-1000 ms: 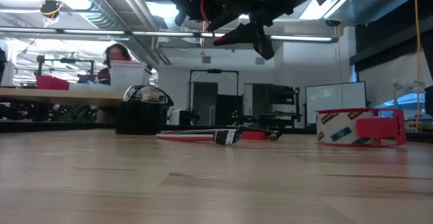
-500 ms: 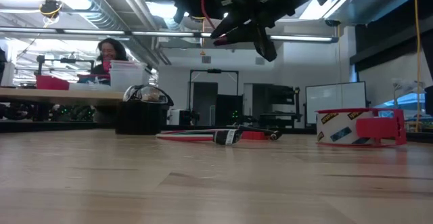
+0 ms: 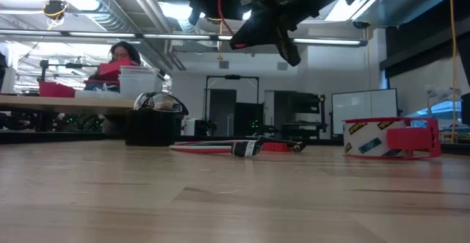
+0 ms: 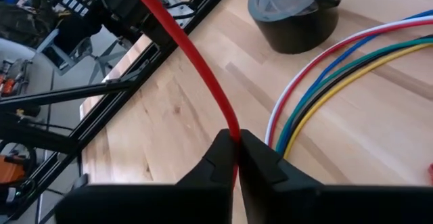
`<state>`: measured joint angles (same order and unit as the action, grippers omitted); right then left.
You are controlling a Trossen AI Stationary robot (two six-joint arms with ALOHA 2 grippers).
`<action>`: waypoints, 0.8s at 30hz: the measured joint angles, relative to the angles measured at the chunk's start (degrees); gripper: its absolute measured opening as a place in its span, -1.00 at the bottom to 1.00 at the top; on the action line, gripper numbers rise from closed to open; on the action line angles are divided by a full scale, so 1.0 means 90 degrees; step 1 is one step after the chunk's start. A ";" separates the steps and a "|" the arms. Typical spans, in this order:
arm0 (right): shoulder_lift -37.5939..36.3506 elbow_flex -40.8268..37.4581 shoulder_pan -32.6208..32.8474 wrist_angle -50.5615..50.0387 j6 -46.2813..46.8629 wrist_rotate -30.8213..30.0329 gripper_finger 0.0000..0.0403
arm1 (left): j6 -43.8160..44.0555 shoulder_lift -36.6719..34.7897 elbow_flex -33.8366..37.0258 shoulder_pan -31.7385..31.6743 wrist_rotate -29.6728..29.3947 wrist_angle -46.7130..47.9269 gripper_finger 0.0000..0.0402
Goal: Coil cords
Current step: Coil the red wire onto the spool
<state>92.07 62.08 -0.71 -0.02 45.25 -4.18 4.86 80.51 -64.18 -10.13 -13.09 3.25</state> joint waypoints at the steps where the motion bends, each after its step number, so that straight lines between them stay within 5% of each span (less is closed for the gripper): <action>1: 0.0000 0.0000 0.0000 0.0009 0.0000 -0.0046 -0.96 | -0.0001 0.0000 0.0000 0.0000 0.0001 -0.0017 -1.00; 24: -0.0005 0.0000 -0.0007 0.0042 0.0357 -0.1206 -0.97 | 0.0236 0.0002 0.0000 0.0078 0.0489 -0.0265 -1.00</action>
<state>92.03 62.08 -0.78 0.36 48.47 -15.03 6.98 80.53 -64.18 -9.43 -8.69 0.86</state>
